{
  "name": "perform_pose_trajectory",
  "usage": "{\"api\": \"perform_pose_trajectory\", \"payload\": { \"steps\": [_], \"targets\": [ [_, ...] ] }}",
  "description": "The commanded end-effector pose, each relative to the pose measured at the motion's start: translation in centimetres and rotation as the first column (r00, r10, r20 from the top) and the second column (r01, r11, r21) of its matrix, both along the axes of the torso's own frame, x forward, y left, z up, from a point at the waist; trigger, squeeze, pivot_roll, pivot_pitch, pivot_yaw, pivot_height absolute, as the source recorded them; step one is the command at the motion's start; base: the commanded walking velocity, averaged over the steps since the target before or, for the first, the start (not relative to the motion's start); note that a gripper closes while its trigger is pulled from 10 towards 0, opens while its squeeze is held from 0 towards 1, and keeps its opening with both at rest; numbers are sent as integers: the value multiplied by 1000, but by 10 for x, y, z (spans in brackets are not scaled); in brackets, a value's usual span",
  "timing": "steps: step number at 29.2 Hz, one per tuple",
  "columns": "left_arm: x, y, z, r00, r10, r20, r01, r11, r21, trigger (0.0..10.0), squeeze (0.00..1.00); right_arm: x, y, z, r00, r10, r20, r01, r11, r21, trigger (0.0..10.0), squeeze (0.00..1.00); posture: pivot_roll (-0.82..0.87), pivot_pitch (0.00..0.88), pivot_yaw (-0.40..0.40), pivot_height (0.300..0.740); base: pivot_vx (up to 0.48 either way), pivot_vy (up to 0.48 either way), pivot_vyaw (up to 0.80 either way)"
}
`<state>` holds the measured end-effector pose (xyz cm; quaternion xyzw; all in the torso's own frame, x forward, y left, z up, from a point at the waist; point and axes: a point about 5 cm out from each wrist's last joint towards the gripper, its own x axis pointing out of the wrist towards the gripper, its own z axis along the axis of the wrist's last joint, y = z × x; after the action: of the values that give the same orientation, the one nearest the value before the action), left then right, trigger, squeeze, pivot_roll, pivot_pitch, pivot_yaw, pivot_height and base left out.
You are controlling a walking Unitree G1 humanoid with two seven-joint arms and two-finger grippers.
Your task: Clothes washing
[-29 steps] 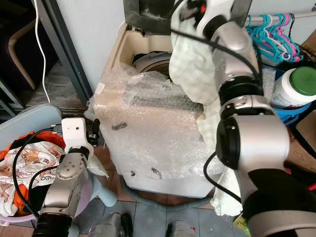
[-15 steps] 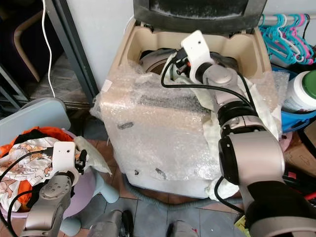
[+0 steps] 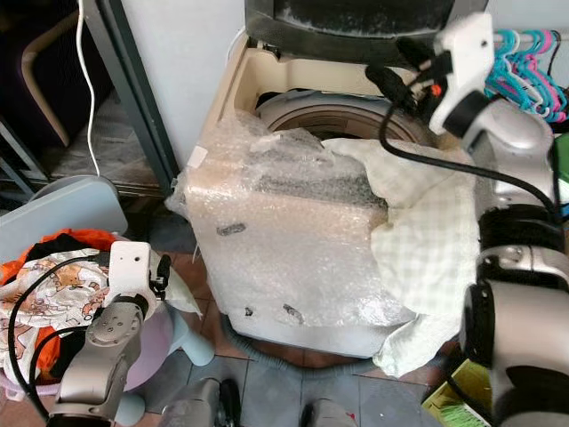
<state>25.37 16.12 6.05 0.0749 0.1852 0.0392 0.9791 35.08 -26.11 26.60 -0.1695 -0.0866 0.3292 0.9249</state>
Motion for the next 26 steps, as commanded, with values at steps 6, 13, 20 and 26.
{"api": "perform_pose_trajectory", "payload": {
  "steps": [6,13,20,26],
  "targets": [
    [8,-1,-1,1000,-25,4,25,1000,3,10000,0,-45,-15,0,968,164,-191,-184,978,-97,10000,769,-96,32,22,740,0,0,0],
    [8,-8,-2,999,-47,11,47,999,-10,10000,0,-54,-8,-37,948,119,-294,-201,943,-266,10000,0,-90,31,20,740,0,0,0],
    [7,-6,-3,999,-31,12,31,999,-8,10000,0,-51,-2,-71,941,52,-335,-189,900,-393,0,0,-69,31,4,740,0,0,0],
    [6,-7,-4,1000,-23,12,23,1000,-10,10000,0,-34,-6,-58,980,-22,-195,-68,895,-441,0,0,-73,33,-7,740,0,0,0]
  ]
}}
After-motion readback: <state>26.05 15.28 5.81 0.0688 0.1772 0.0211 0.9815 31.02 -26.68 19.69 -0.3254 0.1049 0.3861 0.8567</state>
